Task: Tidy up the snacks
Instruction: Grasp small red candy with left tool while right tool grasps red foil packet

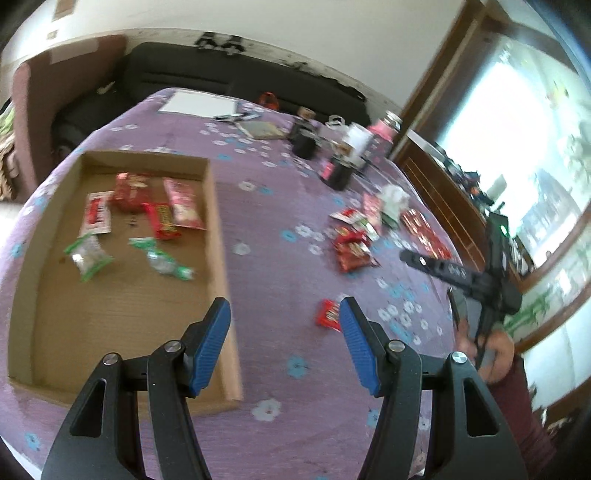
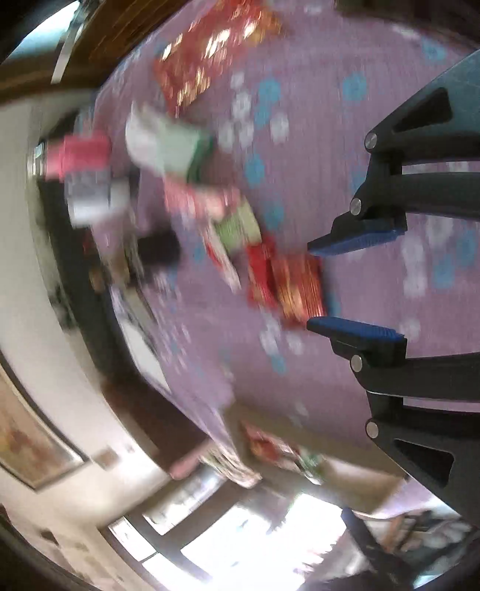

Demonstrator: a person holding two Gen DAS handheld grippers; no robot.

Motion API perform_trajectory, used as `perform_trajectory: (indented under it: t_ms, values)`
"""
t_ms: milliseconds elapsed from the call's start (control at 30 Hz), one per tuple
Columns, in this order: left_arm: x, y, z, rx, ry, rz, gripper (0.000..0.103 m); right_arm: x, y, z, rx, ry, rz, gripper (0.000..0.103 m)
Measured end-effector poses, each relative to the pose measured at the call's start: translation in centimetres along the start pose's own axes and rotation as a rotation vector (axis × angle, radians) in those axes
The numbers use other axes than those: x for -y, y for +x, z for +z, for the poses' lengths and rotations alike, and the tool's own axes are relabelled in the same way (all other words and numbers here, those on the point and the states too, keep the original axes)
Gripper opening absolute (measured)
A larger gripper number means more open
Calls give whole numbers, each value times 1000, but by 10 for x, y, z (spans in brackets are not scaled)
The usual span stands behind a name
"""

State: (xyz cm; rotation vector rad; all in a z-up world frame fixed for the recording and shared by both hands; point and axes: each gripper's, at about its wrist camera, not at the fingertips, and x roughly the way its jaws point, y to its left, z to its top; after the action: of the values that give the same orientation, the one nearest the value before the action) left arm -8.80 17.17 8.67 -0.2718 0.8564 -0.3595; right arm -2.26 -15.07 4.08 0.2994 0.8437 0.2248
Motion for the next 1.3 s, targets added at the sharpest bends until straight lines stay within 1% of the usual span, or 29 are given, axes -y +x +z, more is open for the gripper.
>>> perform_trajectory:
  t_ms: [67,167,233,300,400,500,600,667,700,733,767,867,1067,1167,1200,1233,1267,1300]
  values:
    - [13,9,-5,-24,29,-5,60,8,7,2,2,19,-6,38]
    - [30,22,-12,-58,69,-1,60,6,24,3,-21,43,22,39]
    - [37,26,-15,-73,82,9,60,-2,38,4,-40,56,38,53]
    - [43,30,-18,-82,95,17,60,-7,46,6,-45,76,41,59]
    - [50,33,-21,-70,130,54,60,-17,62,13,-65,105,17,62]
    - [57,38,-23,-55,177,100,60,-31,79,18,-88,72,-66,62]
    - [63,48,-25,-67,206,118,60,-45,86,19,-78,11,-153,63]
    - [66,56,-27,-87,214,122,60,-52,89,18,-82,-36,-192,54]
    - [67,60,-27,-91,220,122,60,-53,89,17,-85,-51,-190,50]
    - [69,62,-27,-94,229,123,60,-52,87,15,-88,-65,-185,42]
    - [72,66,-28,-97,241,128,60,-50,83,13,-88,-73,-176,41]
    - [77,75,-29,-113,262,135,60,-37,67,4,-98,-87,-167,39]
    - [87,106,-25,-145,291,138,60,11,26,-20,-119,-24,-158,39]
    - [91,121,-25,-156,327,152,59,30,9,-32,-119,-7,-152,40]
    - [92,127,-25,-159,339,171,53,34,4,-35,-120,-5,-139,44]
    - [91,132,-26,-166,347,185,34,38,0,-37,-121,-12,-120,45]
    - [91,133,-27,-151,354,191,32,40,-3,-39,-116,-21,-101,45]
    - [91,131,-26,-148,351,182,20,42,-8,-41,-105,-27,-88,49]
